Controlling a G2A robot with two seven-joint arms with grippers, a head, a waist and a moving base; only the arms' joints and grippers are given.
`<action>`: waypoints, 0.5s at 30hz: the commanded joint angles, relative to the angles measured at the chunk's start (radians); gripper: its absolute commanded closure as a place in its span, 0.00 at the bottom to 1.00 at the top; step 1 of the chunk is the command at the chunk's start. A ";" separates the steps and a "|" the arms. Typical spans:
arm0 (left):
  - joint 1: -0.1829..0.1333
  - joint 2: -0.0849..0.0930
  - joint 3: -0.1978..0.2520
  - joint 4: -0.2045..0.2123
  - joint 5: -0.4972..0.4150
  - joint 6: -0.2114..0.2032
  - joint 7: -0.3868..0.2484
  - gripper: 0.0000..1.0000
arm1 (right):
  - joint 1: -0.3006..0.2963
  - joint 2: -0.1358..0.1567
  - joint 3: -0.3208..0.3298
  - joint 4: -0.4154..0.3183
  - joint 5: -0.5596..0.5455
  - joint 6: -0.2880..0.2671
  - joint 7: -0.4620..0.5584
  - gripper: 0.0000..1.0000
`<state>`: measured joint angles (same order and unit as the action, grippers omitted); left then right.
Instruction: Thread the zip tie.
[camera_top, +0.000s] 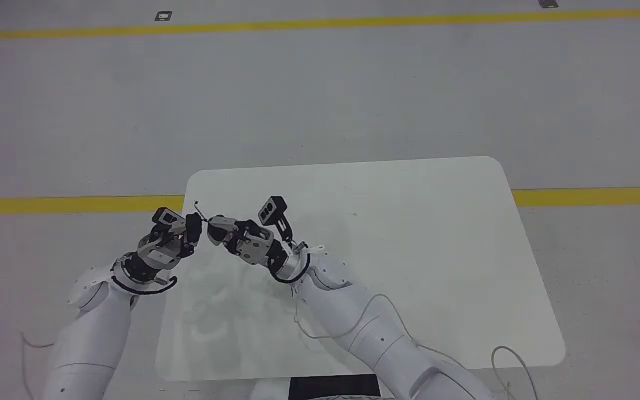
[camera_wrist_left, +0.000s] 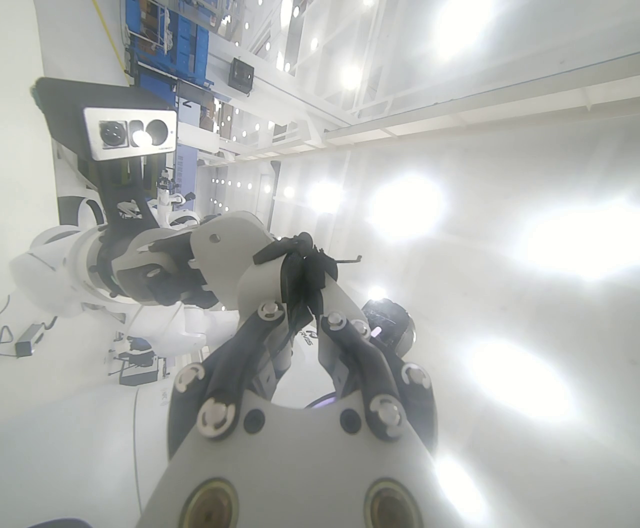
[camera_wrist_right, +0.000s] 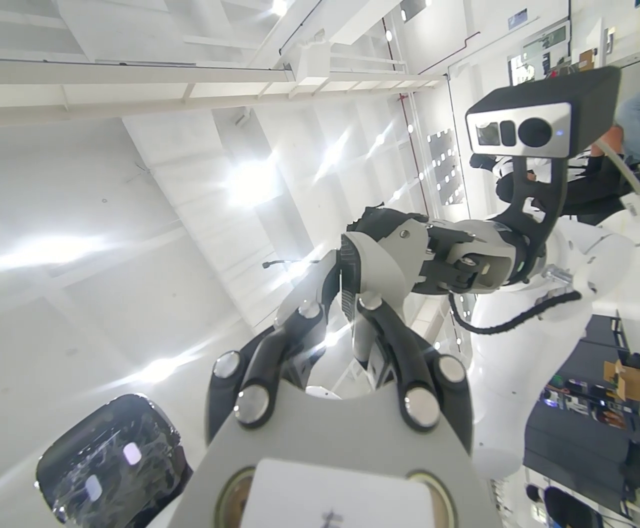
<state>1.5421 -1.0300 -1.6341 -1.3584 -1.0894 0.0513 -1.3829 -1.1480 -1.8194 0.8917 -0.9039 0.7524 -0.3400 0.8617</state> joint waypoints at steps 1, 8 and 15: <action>0.000 0.000 0.000 0.000 0.000 0.000 0.000 1.00 | -0.001 0.000 0.002 0.000 -0.009 0.000 -0.002 1.00; 0.000 0.000 0.000 0.000 0.000 0.000 0.000 1.00 | -0.007 0.002 0.017 0.000 -0.041 0.000 -0.004 1.00; 0.000 0.000 0.000 0.000 0.000 0.000 0.000 1.00 | -0.015 0.006 0.037 -0.001 -0.087 0.000 -0.003 1.00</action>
<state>1.5421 -1.0300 -1.6341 -1.3584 -1.0894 0.0513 -1.3829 -1.1621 -1.8142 0.9258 -0.9053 0.6711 -0.3400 0.8594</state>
